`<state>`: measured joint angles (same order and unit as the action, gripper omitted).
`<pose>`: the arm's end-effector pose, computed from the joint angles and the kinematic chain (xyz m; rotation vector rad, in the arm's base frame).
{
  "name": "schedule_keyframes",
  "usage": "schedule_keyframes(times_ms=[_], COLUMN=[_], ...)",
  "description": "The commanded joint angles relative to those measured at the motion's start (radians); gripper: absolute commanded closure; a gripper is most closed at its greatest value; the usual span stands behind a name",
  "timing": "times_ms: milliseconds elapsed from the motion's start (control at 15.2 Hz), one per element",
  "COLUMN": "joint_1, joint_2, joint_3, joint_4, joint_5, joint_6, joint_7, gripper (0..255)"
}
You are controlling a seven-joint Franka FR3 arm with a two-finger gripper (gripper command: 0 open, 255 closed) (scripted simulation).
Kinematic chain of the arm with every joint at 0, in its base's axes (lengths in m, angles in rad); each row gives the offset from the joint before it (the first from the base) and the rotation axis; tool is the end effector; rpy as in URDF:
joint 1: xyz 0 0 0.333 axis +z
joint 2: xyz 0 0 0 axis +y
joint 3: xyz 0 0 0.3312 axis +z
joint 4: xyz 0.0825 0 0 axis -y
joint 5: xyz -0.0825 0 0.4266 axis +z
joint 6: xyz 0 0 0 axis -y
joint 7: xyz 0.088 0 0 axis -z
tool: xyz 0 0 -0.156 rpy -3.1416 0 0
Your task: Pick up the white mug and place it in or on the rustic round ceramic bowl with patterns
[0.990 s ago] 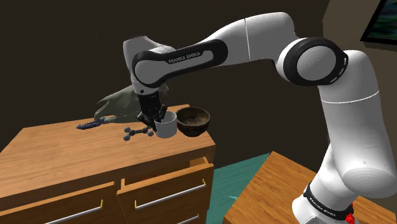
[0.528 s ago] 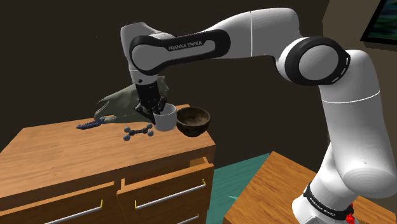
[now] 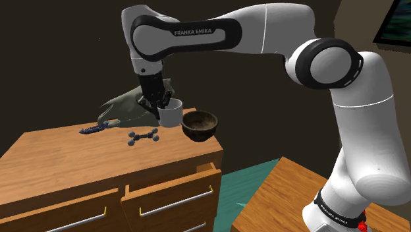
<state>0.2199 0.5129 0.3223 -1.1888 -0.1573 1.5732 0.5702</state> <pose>0.6633 0.3150 0.4542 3.0829 -0.0774 -0.1382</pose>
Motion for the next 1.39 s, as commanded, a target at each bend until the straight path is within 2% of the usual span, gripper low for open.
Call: schedule_keyframes(times_ms=[0,66,462,924,1320], joint_1=[0.006,0.007,-0.113,-0.229,-0.232], joint_2=[0.011,0.012,-0.114,-0.204,-0.206], joint_3=[-0.001,-0.001,-0.024,-0.068,-0.069], joint_4=[0.045,0.052,-0.123,-0.232,-0.316], joint_5=[-0.003,-0.003,0.029,0.051,0.051], joint_6=[-0.034,-0.04,0.016,0.046,0.127], joint_7=[-0.002,-0.002,-0.121,-0.271,-0.268], gripper=[255,255,255,255,255])
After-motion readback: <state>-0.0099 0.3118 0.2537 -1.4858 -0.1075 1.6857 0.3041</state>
